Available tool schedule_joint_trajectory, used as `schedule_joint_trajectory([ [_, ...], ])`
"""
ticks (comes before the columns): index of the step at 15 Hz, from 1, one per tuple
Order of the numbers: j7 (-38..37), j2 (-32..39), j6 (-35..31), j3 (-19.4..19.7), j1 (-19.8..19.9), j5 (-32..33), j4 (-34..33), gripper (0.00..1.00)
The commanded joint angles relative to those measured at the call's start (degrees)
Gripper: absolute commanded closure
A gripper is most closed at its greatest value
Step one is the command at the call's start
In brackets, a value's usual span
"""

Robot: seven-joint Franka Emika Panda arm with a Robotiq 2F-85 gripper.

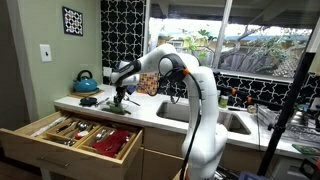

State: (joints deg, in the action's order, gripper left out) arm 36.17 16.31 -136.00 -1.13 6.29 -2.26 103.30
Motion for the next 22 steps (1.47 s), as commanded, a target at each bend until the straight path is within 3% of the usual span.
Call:
schedule_joint_trajectory([
  [1,0.1,0.9,1.4,-0.4,0.7,-1.2,-1.0,0.49],
  [3,0.1,0.9,1.5,-0.3,0.8,-1.2,-1.1,0.51],
  [6,0.0,1.0,1.6,-0.3,0.8,-1.4,-1.2,0.65],
  [7,0.0,1.1,1.7,-0.3,0.9,-1.5,-1.3,0.65],
  [9,-0.1,1.1,1.9,-0.2,0.9,-1.5,-1.4,0.81],
  [10,-0.2,1.1,2.3,-0.1,0.9,-1.5,-1.6,0.95],
  [11,-0.3,1.2,2.5,-0.1,0.9,-1.4,-1.7,1.0],
  [13,-0.4,1.3,2.5,0.0,1.0,-1.4,-1.8,0.96],
  [14,-0.5,1.3,2.6,0.0,1.1,-1.3,-1.9,0.99],
  [22,0.5,0.1,3.0,-0.7,1.7,-4.4,-2.2,0.98],
])
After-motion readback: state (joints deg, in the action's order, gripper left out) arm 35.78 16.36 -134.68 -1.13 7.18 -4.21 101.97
